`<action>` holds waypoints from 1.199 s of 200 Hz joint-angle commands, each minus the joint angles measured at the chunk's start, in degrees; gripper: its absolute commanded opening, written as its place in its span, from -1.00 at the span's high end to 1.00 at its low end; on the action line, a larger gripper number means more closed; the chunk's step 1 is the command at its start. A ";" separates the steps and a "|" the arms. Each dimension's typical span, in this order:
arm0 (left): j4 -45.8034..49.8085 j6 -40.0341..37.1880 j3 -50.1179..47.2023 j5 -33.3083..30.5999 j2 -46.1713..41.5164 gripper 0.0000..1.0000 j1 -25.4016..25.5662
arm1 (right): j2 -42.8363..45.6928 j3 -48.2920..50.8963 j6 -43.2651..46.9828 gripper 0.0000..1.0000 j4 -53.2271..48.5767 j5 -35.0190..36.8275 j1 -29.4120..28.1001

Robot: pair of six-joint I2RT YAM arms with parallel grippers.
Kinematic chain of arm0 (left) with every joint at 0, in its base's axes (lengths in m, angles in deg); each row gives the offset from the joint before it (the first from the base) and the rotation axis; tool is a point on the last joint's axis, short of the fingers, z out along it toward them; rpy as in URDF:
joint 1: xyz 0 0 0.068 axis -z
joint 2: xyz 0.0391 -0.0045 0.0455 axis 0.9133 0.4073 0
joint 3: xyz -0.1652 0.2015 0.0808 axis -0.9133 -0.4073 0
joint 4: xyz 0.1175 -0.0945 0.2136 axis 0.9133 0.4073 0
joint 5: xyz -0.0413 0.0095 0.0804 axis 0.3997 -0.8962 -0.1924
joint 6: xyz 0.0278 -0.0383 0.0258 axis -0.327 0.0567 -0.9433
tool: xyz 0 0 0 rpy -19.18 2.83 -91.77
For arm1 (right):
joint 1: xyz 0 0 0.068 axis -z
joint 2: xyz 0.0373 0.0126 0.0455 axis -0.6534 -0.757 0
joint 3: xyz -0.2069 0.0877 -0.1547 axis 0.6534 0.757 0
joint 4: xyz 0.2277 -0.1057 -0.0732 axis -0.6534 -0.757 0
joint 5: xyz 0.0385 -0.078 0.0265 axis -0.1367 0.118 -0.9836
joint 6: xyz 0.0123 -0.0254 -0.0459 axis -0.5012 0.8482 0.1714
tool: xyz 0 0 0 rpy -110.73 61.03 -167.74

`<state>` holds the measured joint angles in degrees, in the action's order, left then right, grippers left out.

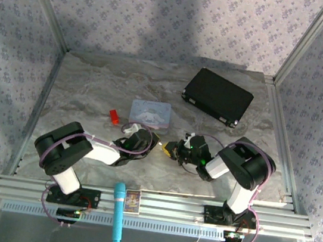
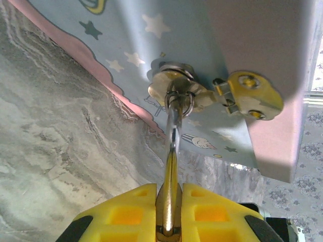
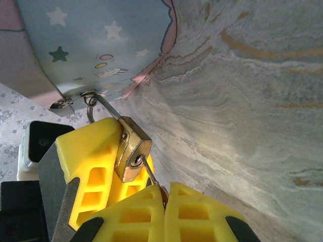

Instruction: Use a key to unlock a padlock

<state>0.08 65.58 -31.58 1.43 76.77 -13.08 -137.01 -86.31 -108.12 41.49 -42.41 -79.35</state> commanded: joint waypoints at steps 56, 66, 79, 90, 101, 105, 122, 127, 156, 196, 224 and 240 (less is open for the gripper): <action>-2.83 0.88 -0.14 0.45 2.71 0.94 1.62 | -2.90 -1.53 0.00 1.00 5.33 -1.48 0.31; -4.02 0.96 -0.20 0.95 2.64 0.94 1.61 | -4.23 -2.32 -0.66 1.00 6.49 -2.38 0.44; -5.21 0.79 -0.28 1.92 2.21 0.99 1.61 | -6.10 -2.92 -1.61 1.00 9.15 -3.79 1.21; -6.07 0.81 -0.58 2.47 1.69 1.00 1.68 | -7.31 -3.46 -2.27 1.00 10.63 -5.13 2.01; -7.20 0.87 -1.05 2.75 1.16 1.00 1.72 | -7.73 -4.42 -1.92 1.00 10.34 -6.69 2.68; -7.51 1.09 -1.28 2.77 0.99 1.00 1.70 | -7.74 -4.65 -1.70 1.00 9.98 -7.16 2.92; -8.66 1.24 -2.03 2.87 0.13 1.00 1.70 | -7.50 -4.93 -1.34 1.00 9.51 -7.64 3.74; -8.90 1.27 -2.17 2.92 -0.07 1.00 1.70 | -7.49 -5.09 -1.45 1.00 9.38 -7.91 3.90; -10.31 0.18 -2.48 3.03 -1.70 1.00 1.71 | -8.99 -6.45 -3.82 1.00 8.80 -9.79 4.09; -10.21 -0.52 -2.14 4.16 -3.73 1.00 1.70 | -10.97 -6.69 -5.15 1.00 10.06 -10.87 5.13; -12.87 -0.30 -2.74 4.55 -3.77 1.00 1.79 | -10.83 -6.54 -5.90 1.00 11.07 -11.60 5.73; -13.36 -0.55 -2.74 4.67 -3.75 1.00 1.79 | -11.10 -6.46 -6.87 1.00 11.96 -12.00 6.01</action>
<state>-6.02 65.58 -34.73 -0.01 75.48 -13.04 -146.69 -91.20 -113.10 51.61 -56.02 -74.14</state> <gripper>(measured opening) 0.144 0.055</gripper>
